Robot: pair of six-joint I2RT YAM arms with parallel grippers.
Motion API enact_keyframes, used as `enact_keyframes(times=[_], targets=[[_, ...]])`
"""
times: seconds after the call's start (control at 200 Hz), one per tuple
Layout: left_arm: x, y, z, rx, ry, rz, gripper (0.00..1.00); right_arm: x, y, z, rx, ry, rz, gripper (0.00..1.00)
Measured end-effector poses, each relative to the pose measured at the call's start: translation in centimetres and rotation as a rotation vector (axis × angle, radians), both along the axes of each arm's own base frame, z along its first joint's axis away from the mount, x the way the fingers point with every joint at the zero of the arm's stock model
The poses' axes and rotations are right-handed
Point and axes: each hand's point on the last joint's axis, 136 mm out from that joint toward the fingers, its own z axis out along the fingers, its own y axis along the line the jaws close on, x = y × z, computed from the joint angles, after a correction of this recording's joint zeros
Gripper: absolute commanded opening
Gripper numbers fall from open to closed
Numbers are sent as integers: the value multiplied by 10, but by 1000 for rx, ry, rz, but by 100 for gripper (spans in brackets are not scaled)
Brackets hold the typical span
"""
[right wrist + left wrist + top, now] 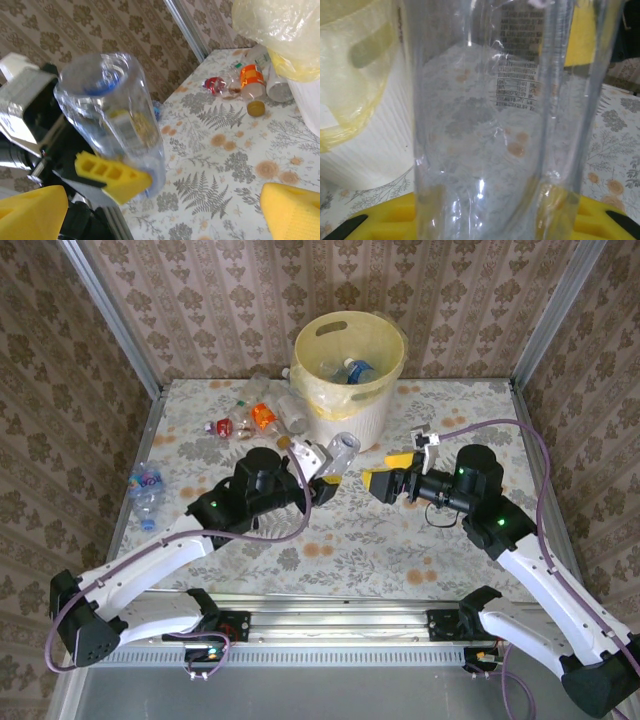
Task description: Throw the plastic bottles in the bin
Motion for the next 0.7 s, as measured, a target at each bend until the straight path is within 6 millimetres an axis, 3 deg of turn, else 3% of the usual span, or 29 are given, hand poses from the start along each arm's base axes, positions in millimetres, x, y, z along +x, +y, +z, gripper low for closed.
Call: enact_keyframes(times=[0.22,0.425,0.7], targets=[[-7,-11,-3,9,-11,-34,41,3,4,13,58,-15,9,100],[-10,-18,-2,4,-15,-52,42,12,10,11,85,13,15,100],[-8,-25,-7,8,-11,-57,42,10,18,4,111,39,70,100]])
